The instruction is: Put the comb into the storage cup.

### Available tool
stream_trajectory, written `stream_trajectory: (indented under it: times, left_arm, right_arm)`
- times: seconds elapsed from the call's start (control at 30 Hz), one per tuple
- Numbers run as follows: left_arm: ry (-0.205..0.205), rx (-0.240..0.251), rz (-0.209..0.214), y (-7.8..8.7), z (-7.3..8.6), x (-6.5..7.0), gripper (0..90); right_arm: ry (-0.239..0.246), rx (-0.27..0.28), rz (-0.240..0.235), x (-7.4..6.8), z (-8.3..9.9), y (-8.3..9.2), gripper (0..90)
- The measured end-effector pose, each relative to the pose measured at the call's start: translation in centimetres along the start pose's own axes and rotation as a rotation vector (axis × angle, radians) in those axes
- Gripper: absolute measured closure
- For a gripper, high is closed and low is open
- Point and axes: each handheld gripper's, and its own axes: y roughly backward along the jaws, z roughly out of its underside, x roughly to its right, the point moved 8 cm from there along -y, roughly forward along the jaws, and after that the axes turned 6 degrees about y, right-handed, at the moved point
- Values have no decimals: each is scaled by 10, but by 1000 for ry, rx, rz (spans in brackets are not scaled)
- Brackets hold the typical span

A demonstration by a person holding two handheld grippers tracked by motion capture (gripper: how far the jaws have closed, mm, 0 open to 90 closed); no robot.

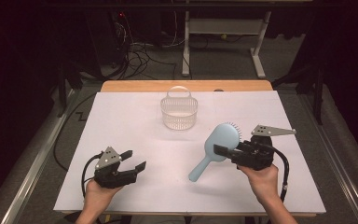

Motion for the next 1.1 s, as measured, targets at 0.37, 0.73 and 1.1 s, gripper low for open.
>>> stream_trajectory:
  times: [0.37,0.73,1.1]
  left_arm:
    - [0,39,-46,2,1,-10,321]
    - [63,84,-61,7,7,-21,321]
    - [73,77,-87,6,18,-27,322]
  right_arm:
    - [-5,-5,20,11,-3,8,564]
    - [23,-12,50,13,-13,16,564]
    - [30,-17,71,19,-23,18,562]
